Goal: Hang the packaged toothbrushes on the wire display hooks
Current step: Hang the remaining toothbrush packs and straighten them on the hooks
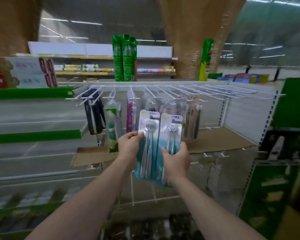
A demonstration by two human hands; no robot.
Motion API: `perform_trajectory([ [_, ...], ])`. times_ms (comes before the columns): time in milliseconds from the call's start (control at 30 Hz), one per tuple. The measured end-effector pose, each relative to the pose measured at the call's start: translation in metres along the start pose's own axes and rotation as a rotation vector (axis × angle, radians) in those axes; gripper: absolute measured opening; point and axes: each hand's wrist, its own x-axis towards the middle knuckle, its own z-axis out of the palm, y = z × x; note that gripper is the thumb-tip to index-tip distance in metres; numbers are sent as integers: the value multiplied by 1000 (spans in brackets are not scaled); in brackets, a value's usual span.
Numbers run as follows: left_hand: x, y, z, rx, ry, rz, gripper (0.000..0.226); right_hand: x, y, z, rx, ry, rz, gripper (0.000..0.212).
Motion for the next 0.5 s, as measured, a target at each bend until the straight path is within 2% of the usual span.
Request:
perform_trajectory([
  [100, -3, -7, 28, -5, -9, 1, 16, 19, 7, -22, 3, 18, 28, 29],
  [233, -5, -19, 71, 13, -36, 2, 12, 53, 21, -54, 3, 27, 27, 34],
  [500, -20, -39, 174, -12, -3, -9, 10, 149, 53, -126, 4, -43, -23, 26],
])
